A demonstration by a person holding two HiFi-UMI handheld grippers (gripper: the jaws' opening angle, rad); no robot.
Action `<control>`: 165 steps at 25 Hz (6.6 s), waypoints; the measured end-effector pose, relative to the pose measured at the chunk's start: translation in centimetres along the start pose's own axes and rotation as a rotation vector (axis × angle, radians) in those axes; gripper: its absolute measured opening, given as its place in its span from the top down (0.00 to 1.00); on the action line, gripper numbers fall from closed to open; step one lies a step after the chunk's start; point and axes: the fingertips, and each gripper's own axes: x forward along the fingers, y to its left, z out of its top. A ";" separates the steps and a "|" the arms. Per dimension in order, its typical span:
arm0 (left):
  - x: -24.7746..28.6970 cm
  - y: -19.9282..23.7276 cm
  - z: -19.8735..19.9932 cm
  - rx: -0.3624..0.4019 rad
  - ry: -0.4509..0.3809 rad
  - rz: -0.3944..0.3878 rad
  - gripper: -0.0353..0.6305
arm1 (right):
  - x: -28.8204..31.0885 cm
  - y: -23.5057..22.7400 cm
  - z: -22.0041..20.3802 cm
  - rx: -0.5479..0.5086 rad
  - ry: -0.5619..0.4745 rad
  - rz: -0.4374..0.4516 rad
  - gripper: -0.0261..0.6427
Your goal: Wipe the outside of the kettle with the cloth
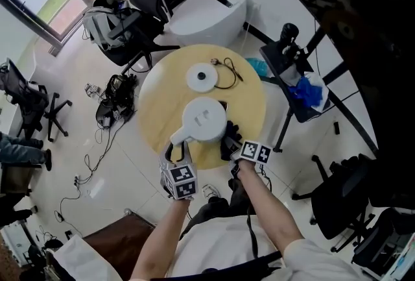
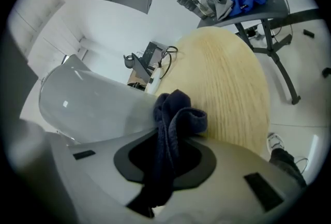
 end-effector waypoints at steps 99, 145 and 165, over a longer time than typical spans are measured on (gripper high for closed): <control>-4.0 -6.3 5.6 -0.228 -0.086 -0.416 0.68 | 1.9 4.7 -7.4 -0.216 0.488 0.261 0.86; -15.9 -0.6 2.2 -0.415 -0.375 -0.531 0.95 | -21.3 20.9 -2.5 -0.672 -0.221 0.189 0.86; -34.4 -14.6 -6.1 -0.415 -0.292 -0.205 0.95 | -41.7 9.7 -8.9 -0.784 -0.151 0.135 0.86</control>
